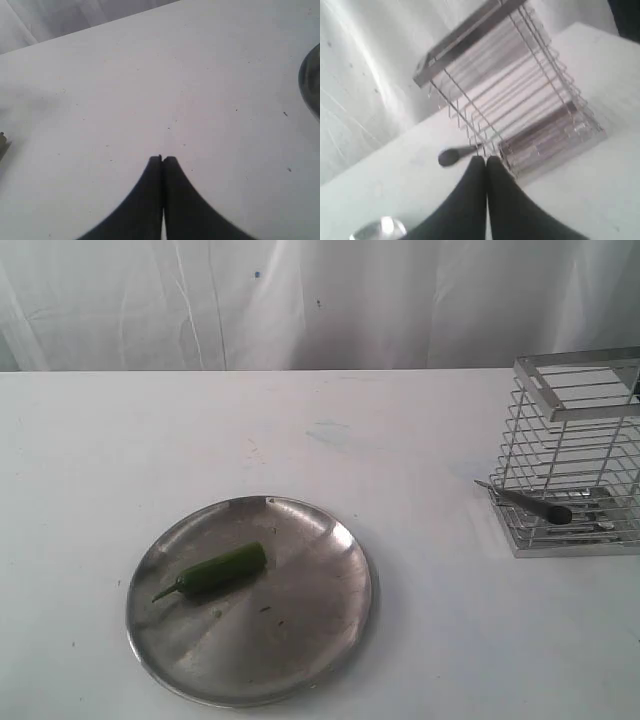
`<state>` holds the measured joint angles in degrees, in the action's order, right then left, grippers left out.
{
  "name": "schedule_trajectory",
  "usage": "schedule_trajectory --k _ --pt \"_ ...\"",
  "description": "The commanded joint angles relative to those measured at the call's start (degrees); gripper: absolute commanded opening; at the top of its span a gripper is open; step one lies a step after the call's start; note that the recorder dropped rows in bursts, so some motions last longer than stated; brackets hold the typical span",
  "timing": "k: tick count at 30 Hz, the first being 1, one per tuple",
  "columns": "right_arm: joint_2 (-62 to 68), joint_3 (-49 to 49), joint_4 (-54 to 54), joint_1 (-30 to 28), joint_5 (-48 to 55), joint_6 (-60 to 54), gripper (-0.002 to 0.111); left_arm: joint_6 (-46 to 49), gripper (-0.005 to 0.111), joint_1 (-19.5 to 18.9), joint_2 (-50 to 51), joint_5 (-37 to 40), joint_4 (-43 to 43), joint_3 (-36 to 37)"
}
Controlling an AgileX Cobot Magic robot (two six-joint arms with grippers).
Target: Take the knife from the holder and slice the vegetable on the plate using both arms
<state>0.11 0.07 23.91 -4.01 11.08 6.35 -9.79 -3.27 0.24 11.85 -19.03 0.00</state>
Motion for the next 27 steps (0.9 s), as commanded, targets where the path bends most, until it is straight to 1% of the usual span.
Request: schedule_trajectory --k 1,2,4,6,7,9,10,11,12,14,15,16,17,18,20,21,22,24,25,27 --pt "-0.11 -0.07 3.45 0.29 -20.15 4.71 0.0 -0.05 0.0 -0.06 -0.24 -0.29 -0.3 0.0" --pt "-0.11 -0.07 4.34 0.29 -28.02 9.24 0.0 -0.05 0.0 -0.06 -0.24 -0.29 -0.3 0.0" --pt "-0.11 -0.07 4.44 0.29 -39.48 14.3 0.0 -0.05 0.0 -0.06 -0.24 -0.29 -0.3 0.0" --pt "-0.11 -0.21 3.55 0.29 -57.35 24.25 0.0 -0.05 0.0 -0.06 -0.24 -0.29 -0.3 0.0" --pt "-0.11 -2.88 2.8 0.29 -65.82 28.16 0.0 -0.05 0.0 -0.06 -0.24 -0.29 -0.3 0.0" --pt "-0.11 -7.25 0.93 0.29 -68.44 28.04 0.0 -0.05 0.0 -0.06 -0.24 -0.29 -0.3 0.0" --pt "-0.11 -11.14 -1.73 0.29 -66.85 24.99 0.0 -0.05 0.0 -0.06 -0.24 -0.29 -0.3 0.0" --pt "-0.11 -13.85 -4.6 0.29 -63.75 21.21 0.0 -0.05 0.0 -0.06 -0.24 -0.29 -0.3 0.0" --pt "-0.11 -17.14 -9.46 0.29 -58.73 13.77 0.0 -0.05 0.0 -0.06 -0.24 -0.29 -0.3 0.0" --pt "1.63 -23.56 -21.65 0.29 -44.18 -2.75 0.0 -0.05 0.0 -0.06 -0.24 -0.29 -0.3 0.0" --pt "3.4 -26.36 -30.59 0.29 -34.31 -9.74 0.0 -0.05 0.0 -0.06 -0.24 -0.29 -0.3 0.0" --pt "5.82 -28.45 -39.16 0.29 -25.76 -11.91 0.0 -0.05 0.0 -0.06 -0.24 -0.29 -0.3 0.0" --pt "8.2 -29.5 -45.24 0.29 -20.34 -11.75 0.0 -0.05 0.0 -0.06 -0.24 -0.29 -0.3 0.0" --pt "11.29 -30.28 -47.64 0.29 -14.53 -11.6 0.0 -0.05 0.0 -0.06 -0.24 -0.29 -0.3 0.0" --pt "17.2 -30.68 -48.52 0.57 -4.61 -13.27 0.0 -0.05 0.0 -0.06 -0.24 -0.29 -0.3 0.0" --pt "20.34 -30.68 -48.53 1.04 -1.94 -13.98 0.0 -0.05 0.0 -0.06 -0.24 -0.29 -0.3 0.0" --pt "23.42 -30.84 -48.28 1.47 0.11 -12.97 0.0 -0.05 0.0 -0.06 -0.24 -0.29 -0.3 0.0" --pt "29.38 -32.29 -45.69 2.27 5.77 -6.69 0.0 -0.05 0.0 -0.06 -0.24 -0.29 -0.3 0.0" --pt "32.51 -33.46 -44.18 2.55 10.68 -3.48 0.0 -0.05 0.0 -0.06 -0.24 -0.29 -0.3 0.0" --pt "38.55 -35.95 -41.16 3.5 21.69 -2.89 0.0 -0.05 0.0 -0.06 -0.24 -0.29 -0.3 0.0"
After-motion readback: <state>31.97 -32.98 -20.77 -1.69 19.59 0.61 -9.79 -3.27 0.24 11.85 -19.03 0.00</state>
